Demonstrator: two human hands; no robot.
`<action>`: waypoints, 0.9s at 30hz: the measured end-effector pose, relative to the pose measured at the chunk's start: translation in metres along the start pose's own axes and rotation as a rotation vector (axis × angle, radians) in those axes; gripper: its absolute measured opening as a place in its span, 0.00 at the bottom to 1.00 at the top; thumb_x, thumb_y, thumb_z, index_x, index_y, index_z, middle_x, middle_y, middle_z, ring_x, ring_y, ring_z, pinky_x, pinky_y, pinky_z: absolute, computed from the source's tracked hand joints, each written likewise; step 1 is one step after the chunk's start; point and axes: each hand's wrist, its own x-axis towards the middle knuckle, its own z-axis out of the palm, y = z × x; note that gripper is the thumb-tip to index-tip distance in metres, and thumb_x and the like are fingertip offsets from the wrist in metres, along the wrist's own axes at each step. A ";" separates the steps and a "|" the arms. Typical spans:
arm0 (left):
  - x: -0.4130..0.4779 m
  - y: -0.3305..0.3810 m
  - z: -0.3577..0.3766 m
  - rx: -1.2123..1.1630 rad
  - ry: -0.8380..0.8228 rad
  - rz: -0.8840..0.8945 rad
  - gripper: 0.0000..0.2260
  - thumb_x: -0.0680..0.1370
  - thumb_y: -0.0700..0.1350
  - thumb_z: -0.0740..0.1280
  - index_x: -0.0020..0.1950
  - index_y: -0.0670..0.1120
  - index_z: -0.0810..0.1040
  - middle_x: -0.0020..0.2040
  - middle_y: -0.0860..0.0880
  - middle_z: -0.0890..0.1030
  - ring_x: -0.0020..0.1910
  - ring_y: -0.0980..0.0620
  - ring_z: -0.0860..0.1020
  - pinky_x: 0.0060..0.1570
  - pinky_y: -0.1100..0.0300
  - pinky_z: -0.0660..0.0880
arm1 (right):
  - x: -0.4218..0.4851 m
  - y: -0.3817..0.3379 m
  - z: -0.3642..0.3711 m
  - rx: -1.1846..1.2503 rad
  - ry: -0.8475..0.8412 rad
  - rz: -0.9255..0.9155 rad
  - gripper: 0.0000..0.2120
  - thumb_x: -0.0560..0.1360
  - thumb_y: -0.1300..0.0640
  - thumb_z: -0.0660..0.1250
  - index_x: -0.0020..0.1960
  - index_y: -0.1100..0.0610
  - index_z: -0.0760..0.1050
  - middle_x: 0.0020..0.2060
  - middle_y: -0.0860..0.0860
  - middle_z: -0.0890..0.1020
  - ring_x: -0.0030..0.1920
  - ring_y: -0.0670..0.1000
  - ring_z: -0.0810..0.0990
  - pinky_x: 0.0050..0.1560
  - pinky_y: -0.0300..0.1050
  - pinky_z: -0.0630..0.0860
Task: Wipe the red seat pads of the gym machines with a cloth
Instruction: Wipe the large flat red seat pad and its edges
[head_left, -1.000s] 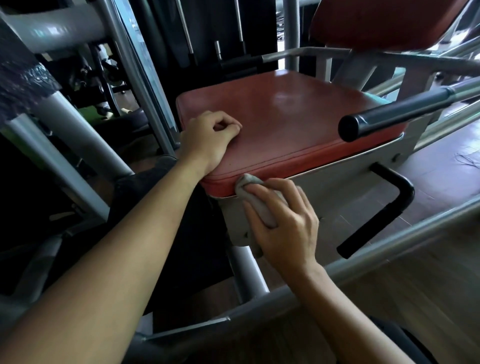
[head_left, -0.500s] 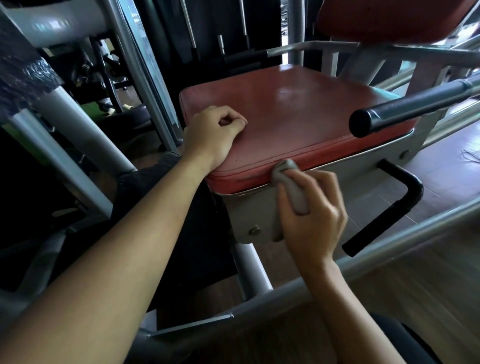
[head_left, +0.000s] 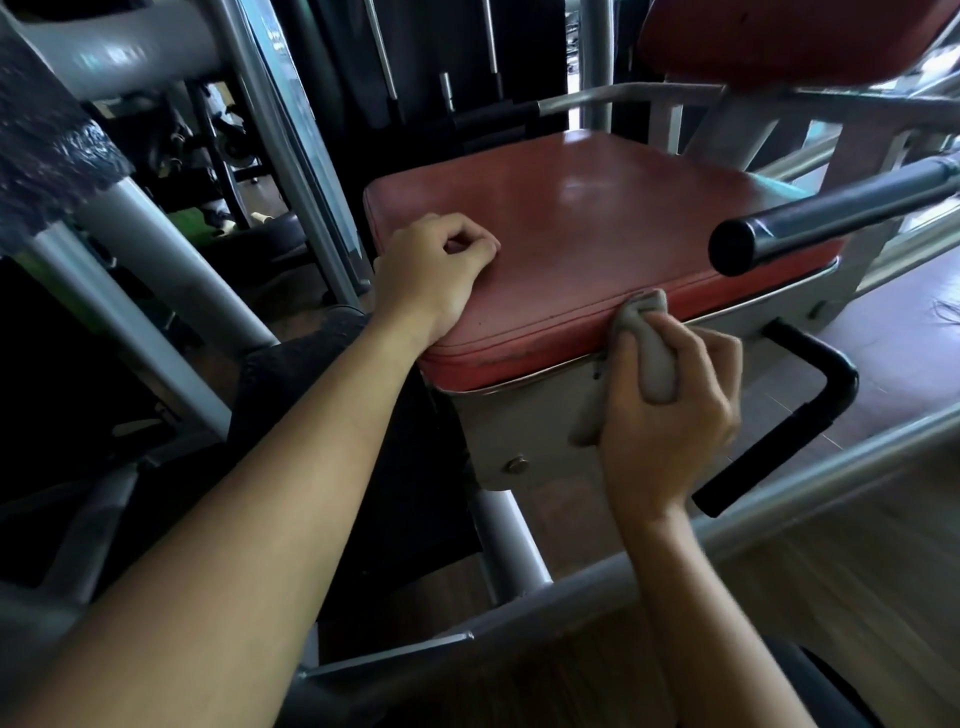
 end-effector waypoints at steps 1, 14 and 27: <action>0.000 0.000 0.000 0.000 -0.001 0.001 0.05 0.78 0.53 0.69 0.45 0.58 0.85 0.49 0.59 0.82 0.51 0.62 0.77 0.65 0.47 0.72 | -0.008 -0.005 0.004 0.026 -0.002 0.000 0.07 0.75 0.58 0.75 0.52 0.57 0.84 0.46 0.49 0.78 0.45 0.47 0.78 0.47 0.46 0.78; -0.001 0.000 0.000 -0.026 -0.006 -0.008 0.05 0.79 0.50 0.69 0.46 0.55 0.85 0.51 0.56 0.82 0.51 0.60 0.77 0.59 0.57 0.74 | -0.002 -0.013 -0.001 0.003 -0.108 -0.056 0.08 0.75 0.57 0.75 0.53 0.53 0.85 0.47 0.49 0.79 0.45 0.46 0.78 0.46 0.41 0.77; -0.003 0.003 -0.001 -0.003 0.005 -0.006 0.05 0.79 0.49 0.69 0.45 0.55 0.85 0.51 0.57 0.83 0.53 0.58 0.78 0.58 0.55 0.74 | -0.024 -0.019 0.003 0.032 -0.220 -0.191 0.09 0.76 0.55 0.74 0.56 0.54 0.85 0.50 0.52 0.80 0.47 0.51 0.80 0.48 0.49 0.80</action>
